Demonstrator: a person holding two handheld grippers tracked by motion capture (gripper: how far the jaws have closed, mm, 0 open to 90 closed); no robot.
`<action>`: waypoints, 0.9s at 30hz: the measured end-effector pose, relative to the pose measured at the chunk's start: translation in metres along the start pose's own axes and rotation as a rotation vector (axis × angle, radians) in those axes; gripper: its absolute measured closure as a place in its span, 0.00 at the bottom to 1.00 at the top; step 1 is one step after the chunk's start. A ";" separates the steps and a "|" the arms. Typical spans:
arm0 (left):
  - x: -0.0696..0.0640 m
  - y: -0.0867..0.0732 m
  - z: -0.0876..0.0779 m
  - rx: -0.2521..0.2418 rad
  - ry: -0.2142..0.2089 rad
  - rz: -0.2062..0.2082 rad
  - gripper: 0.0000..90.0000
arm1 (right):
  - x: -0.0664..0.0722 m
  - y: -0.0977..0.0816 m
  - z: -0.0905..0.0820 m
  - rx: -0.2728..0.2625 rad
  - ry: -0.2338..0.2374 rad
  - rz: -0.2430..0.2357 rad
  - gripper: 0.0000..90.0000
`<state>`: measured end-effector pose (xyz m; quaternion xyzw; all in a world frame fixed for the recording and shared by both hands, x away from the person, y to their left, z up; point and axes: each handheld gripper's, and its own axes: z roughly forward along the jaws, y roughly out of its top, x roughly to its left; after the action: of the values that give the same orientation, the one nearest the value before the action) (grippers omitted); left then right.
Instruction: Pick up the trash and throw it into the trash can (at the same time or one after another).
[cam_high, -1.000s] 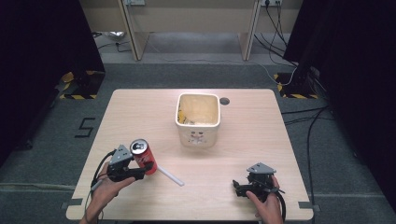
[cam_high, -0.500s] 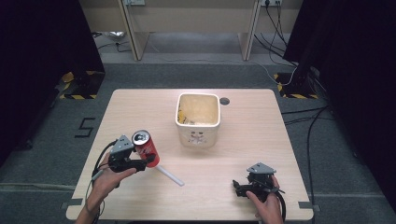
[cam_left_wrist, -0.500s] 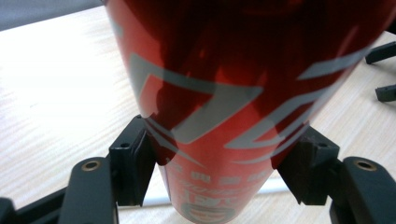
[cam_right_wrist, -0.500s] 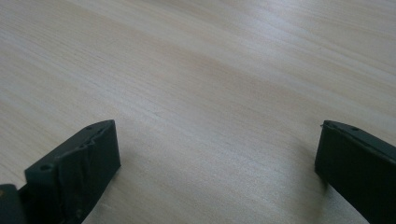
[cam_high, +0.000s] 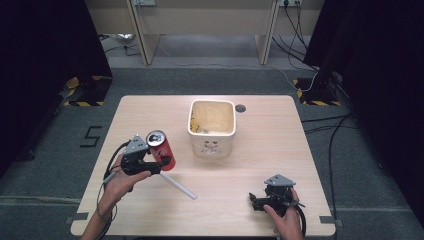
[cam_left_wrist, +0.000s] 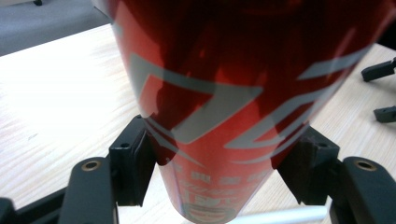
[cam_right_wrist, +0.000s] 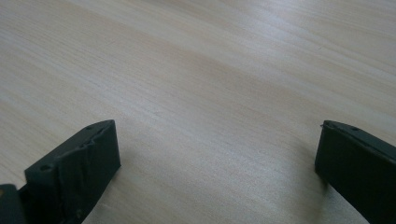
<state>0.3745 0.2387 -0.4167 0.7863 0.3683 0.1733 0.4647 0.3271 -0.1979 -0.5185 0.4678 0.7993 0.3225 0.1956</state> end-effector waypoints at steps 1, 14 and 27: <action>0.000 0.001 0.000 0.000 -0.001 0.003 0.38 | 0.000 0.000 0.000 0.000 0.000 0.001 0.00; -0.001 0.033 0.001 -0.014 0.001 0.033 0.38 | 0.000 0.000 0.000 0.001 0.000 0.001 0.00; 0.003 0.055 -0.002 -0.037 -0.015 0.033 0.38 | 0.000 0.000 0.000 0.002 0.001 -0.002 0.00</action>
<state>0.3990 0.2258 -0.3685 0.7848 0.3485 0.1821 0.4789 0.3270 -0.1979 -0.5184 0.4671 0.8002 0.3217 0.1948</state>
